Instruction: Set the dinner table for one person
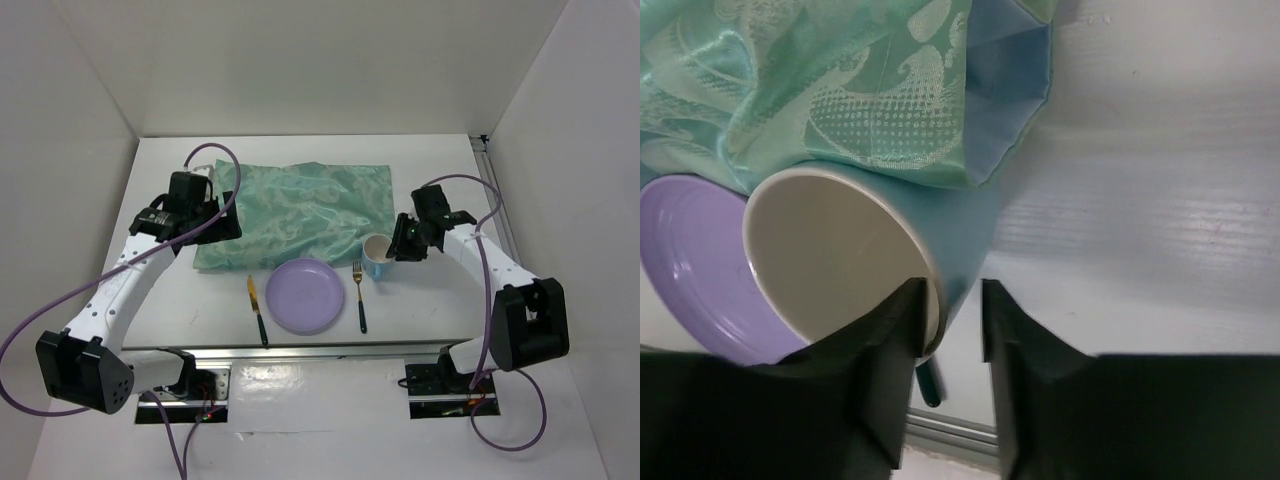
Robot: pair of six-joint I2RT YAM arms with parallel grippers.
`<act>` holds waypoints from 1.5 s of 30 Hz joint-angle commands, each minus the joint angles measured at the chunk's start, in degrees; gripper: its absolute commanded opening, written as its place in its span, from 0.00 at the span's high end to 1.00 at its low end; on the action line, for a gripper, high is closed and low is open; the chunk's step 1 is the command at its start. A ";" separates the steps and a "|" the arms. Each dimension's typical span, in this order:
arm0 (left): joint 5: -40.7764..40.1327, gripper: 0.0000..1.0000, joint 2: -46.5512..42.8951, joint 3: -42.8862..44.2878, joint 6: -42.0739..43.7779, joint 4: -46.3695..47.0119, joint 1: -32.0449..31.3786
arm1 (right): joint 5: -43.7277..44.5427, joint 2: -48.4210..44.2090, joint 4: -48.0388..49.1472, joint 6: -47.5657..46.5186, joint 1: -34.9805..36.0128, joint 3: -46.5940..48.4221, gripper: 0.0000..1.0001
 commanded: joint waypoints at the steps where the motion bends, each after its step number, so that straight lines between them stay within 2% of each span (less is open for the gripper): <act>1: 0.62 0.08 -0.59 0.29 -0.68 0.89 -0.23 | 3.68 0.56 1.64 1.61 1.76 1.61 0.64; 6: 0.62 0.08 -0.59 -0.23 -0.68 0.89 -0.23 | 9.40 1.79 -3.36 1.61 3.43 4.33 0.86; 7: 0.62 0.08 -0.59 -0.23 -0.68 0.89 -0.23 | 11.58 1.79 -4.43 2.14 3.44 5.56 1.00; 12: 0.62 0.08 -0.59 -0.23 -0.68 0.89 -0.23 | 19.15 -0.40 -11.02 2.67 3.44 10.13 1.00; 16: 0.10 0.08 -0.59 0.29 -0.15 0.89 -0.23 | 29.76 -0.58 -20.49 4.77 2.91 16.01 1.00; 22: -3.05 0.09 0.46 0.29 -1.81 0.29 -0.23 | 35.51 1.35 -18.16 8.03 -1.82 16.56 1.00; 26: -8.68 0.09 1.69 0.82 -4.45 -3.05 -0.23 | 31.05 4.25 -11.05 5.75 -11.12 16.56 1.00; 29: -12.02 0.08 2.22 0.82 -7.08 -5.07 -0.23 | 28.67 6.88 -9.19 5.04 -16.14 18.13 1.00; 32: -12.03 0.06 3.02 0.82 -8.59 -5.70 -0.23 | 26.90 9.52 -8.66 5.04 -19.49 19.36 1.00; 38: -7.56 0.05 6.17 0.29 -10.08 -5.70 0.91 | 24.36 12.25 -6.90 6.89 -21.35 17.80 1.00; 42: -7.55 0.04 6.18 -0.76 -10.08 -5.08 0.91 | 24.88 12.87 -5.85 6.89 -21.88 14.72 1.00; 43: -7.55 0.04 6.18 -0.76 -10.08 -5.08 0.91 | 24.88 12.87 -5.84 6.89 -21.88 14.71 0.99; 45: -7.55 0.04 6.18 -0.76 -10.69 -5.08 0.91 | 24.88 12.87 -5.84 6.89 -21.88 14.19 0.71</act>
